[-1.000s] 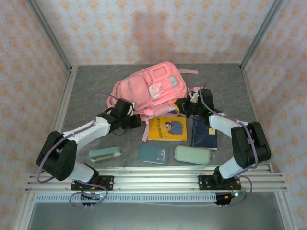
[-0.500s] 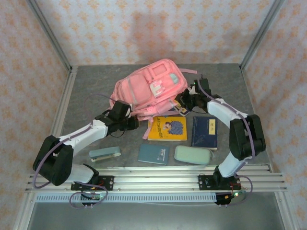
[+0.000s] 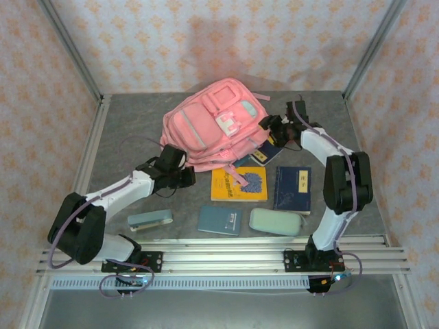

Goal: Pack books, pencil case, and school supplies into a backpack

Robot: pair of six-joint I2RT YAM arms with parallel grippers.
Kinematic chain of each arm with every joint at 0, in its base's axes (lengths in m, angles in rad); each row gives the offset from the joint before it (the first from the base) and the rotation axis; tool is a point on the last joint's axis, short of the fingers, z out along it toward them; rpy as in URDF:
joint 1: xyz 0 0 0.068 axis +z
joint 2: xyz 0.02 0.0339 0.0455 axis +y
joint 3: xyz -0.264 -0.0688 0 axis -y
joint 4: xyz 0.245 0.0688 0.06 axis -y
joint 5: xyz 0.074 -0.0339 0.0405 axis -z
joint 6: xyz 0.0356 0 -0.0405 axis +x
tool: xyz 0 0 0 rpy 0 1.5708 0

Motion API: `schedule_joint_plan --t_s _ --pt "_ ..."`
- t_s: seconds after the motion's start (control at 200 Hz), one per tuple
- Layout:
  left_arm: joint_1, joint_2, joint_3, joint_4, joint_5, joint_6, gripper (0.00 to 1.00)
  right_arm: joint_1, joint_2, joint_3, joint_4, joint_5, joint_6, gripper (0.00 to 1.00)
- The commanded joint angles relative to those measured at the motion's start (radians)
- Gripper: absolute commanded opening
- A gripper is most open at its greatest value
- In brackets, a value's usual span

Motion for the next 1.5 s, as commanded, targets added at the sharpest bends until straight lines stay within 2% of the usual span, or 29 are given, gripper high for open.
schedule_joint_plan --t_s 0.0,0.11,0.175,0.305,0.385,0.555,0.721,0.846,0.931,0.996,1.096,1.156,1.236,1.331,1.496 --pt "-0.015 0.018 0.050 -0.017 -0.018 -0.003 0.00 0.021 -0.128 -0.061 -0.032 0.074 -0.025 0.62" --pt "-0.019 0.025 0.067 -0.025 -0.035 -0.003 0.00 0.081 -0.183 -0.108 -0.060 0.105 -0.082 0.60" --pt "-0.019 0.018 0.073 -0.032 -0.046 -0.004 0.00 0.126 -0.190 -0.135 -0.072 0.127 -0.050 0.60" --pt "-0.018 -0.022 0.075 -0.056 -0.086 -0.003 0.02 0.207 -0.185 -0.215 0.004 0.140 0.158 0.62" --pt "-0.015 -0.052 0.075 -0.070 -0.096 -0.026 0.02 0.238 -0.187 -0.270 0.109 0.138 0.298 0.62" --pt "-0.014 -0.102 0.069 -0.080 -0.091 -0.048 0.04 0.275 -0.185 -0.358 0.290 0.227 0.509 0.63" --pt "-0.011 -0.125 0.065 -0.083 -0.080 -0.051 0.05 0.276 -0.073 -0.331 0.402 0.241 0.547 0.63" --pt "-0.008 -0.133 0.069 -0.089 -0.061 -0.049 0.06 0.276 0.045 -0.328 0.617 0.206 0.584 0.61" --pt "-0.006 -0.134 0.070 -0.092 -0.051 -0.049 0.06 0.277 0.127 -0.302 0.699 0.162 0.620 0.59" --pt "-0.005 -0.135 0.067 -0.093 -0.043 -0.049 0.07 0.277 0.161 -0.314 0.804 0.149 0.635 0.52" --pt "-0.002 -0.132 0.074 -0.108 -0.038 -0.040 0.09 0.274 0.159 -0.350 0.973 0.125 0.633 0.31" --pt "-0.003 -0.131 0.080 -0.118 -0.038 -0.031 0.13 0.269 0.117 -0.343 0.937 0.110 0.586 0.21" --pt "-0.001 -0.126 0.098 -0.136 -0.043 -0.020 0.23 0.261 0.054 -0.315 0.810 0.084 0.510 0.08" --pt "-0.001 -0.107 0.127 -0.151 -0.035 -0.015 0.35 0.252 -0.011 -0.292 0.726 0.051 0.455 0.03" --pt "-0.002 -0.038 0.203 -0.189 0.004 0.045 0.43 0.228 -0.078 -0.259 0.669 -0.024 0.430 0.02"
